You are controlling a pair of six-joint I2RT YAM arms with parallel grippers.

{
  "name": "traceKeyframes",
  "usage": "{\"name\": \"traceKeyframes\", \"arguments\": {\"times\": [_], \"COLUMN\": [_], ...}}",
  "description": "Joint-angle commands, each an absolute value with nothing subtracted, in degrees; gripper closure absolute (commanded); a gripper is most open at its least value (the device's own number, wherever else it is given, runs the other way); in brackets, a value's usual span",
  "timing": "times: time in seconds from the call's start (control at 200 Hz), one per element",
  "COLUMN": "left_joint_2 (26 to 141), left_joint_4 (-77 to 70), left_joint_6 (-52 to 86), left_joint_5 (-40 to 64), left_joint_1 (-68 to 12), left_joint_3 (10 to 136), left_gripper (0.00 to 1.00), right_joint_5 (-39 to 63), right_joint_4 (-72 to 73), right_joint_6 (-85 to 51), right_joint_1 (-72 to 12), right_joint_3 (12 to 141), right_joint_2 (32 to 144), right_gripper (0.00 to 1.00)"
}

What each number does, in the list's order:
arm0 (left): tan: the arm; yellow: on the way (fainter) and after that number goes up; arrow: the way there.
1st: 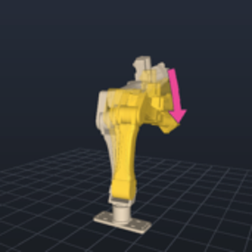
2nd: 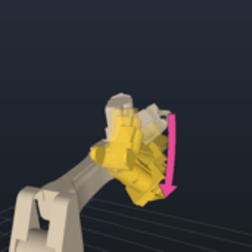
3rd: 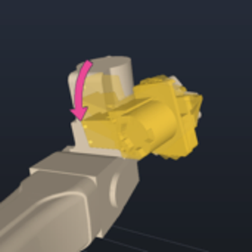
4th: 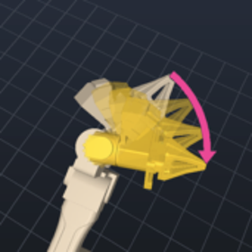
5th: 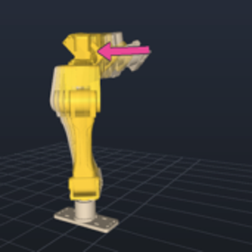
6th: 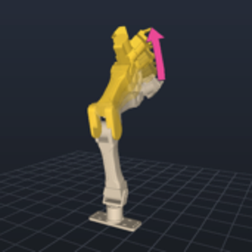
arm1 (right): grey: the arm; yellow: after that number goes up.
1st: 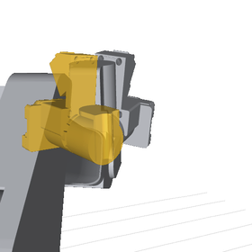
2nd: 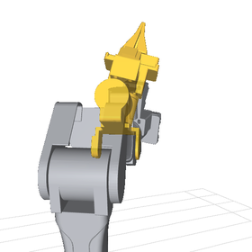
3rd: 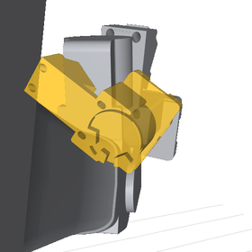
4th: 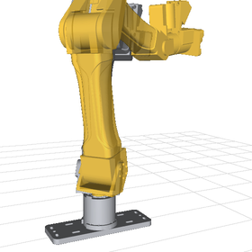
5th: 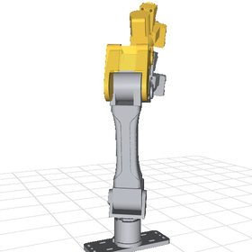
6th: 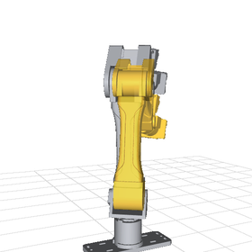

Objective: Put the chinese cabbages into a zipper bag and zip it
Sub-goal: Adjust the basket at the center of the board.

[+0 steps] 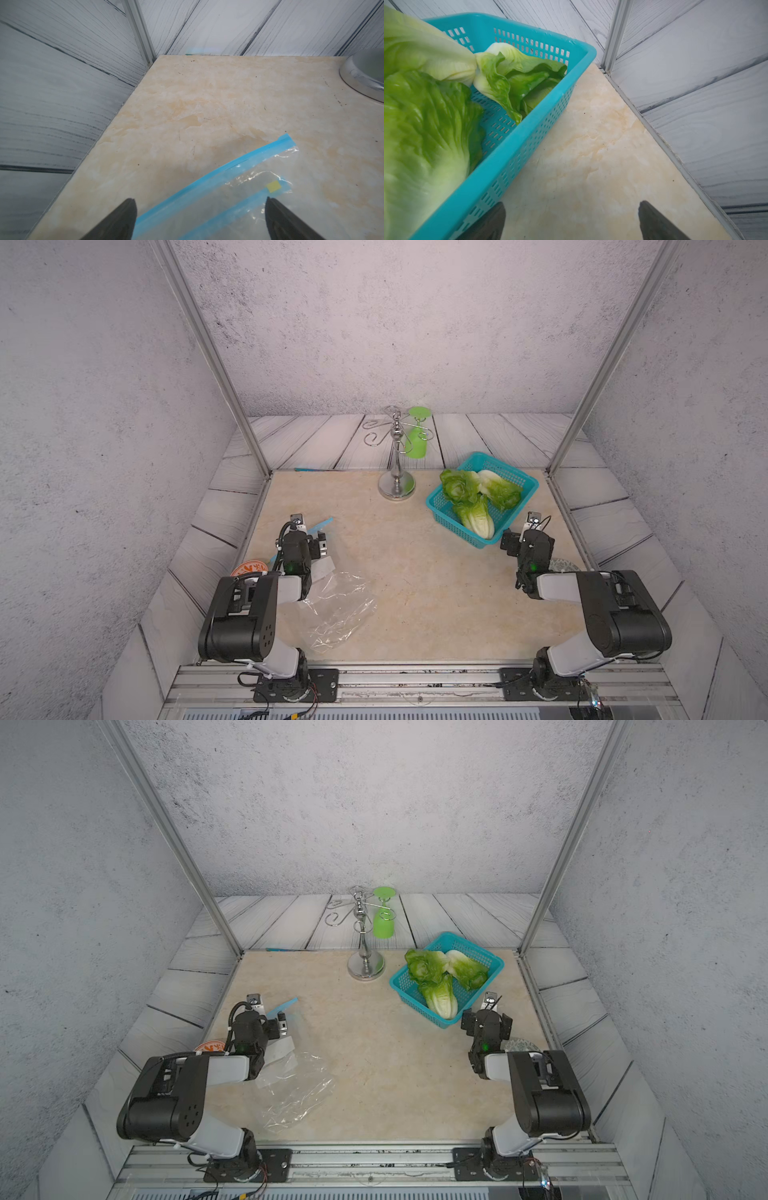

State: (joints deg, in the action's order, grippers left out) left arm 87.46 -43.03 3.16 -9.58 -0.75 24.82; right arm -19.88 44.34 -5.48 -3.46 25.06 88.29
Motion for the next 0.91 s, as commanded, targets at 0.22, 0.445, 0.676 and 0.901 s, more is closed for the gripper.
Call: {"name": "traceKeyframes", "arguments": {"times": [0.22,0.445,0.676,0.901], "left_joint_2": [87.3,87.1,87.0,87.3], "left_joint_4": [-43.2,-44.8,-45.2,-44.7], "left_joint_6": [2.6,3.3,3.4,3.2], "left_joint_5": [-3.1,2.0,2.9,3.3], "left_joint_1": [1.5,3.9,4.2,4.2], "left_joint_3": [25.5,24.6,24.3,24.7], "left_gripper": [0.01,0.02,0.02,0.02], "right_joint_5": [-19.8,-19.8,-19.7,-19.7], "right_joint_4": [43.9,44.1,43.8,43.9], "right_joint_6": [-5.8,-5.8,-5.8,-5.8], "right_joint_1": [-3.6,-3.6,-3.7,-3.7], "right_joint_3": [25.1,25.1,25.1,25.1], "right_joint_2": [87.7,87.7,87.6,87.6], "right_gripper": [0.01,0.01,0.01,0.01]}}
